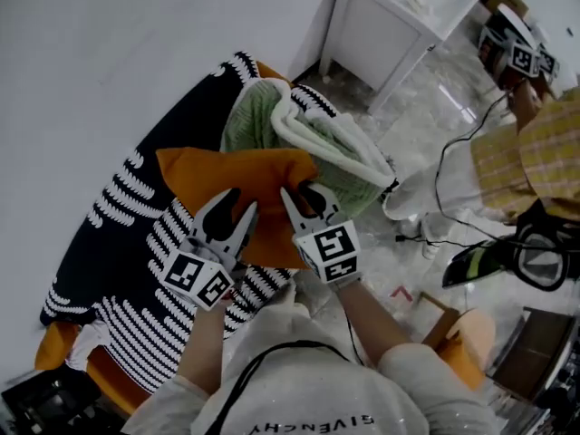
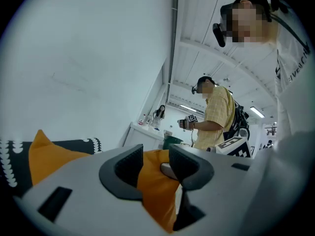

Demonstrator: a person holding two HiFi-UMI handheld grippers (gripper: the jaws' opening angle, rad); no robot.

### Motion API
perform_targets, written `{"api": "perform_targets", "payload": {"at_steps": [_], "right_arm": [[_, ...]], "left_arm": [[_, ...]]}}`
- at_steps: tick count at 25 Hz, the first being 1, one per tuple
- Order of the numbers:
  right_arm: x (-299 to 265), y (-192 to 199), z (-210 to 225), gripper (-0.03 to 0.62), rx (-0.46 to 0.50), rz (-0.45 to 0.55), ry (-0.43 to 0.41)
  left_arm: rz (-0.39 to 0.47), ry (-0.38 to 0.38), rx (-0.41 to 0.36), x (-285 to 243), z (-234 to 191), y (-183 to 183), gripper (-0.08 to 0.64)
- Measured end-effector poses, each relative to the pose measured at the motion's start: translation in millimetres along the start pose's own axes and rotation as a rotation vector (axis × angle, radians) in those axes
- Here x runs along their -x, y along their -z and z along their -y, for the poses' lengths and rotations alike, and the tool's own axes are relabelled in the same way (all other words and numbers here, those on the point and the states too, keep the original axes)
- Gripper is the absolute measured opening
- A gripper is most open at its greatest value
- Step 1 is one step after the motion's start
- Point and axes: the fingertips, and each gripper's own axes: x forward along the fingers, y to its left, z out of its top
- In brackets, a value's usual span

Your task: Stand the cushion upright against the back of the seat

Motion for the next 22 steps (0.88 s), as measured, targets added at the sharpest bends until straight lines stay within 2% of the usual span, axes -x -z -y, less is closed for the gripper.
{"api": "perform_targets", "payload": {"at_steps": [5, 10, 15, 22], "right_arm": [[-5, -26, -68, 0.069, 0.137, 0.043, -0.134], [-18, -35, -126, 0.069, 0.225, 0.067, -0.259], [-15, -36, -178, 0.069, 0.289, 0.080, -0.338], [-22, -33, -236, 0.069, 0.381, 0.072, -0.454]], "left_arm": [[0.003, -0.046, -0.041, 34, 10, -14, 0.176], [0.018, -0.136, -0.082, 64, -5, -25, 0.186], [-0.031, -0.205, -0.187, 86, -6, -33, 0.219], [-0.112, -0.422, -0.257, 125, -41, -27, 0.220]]}}
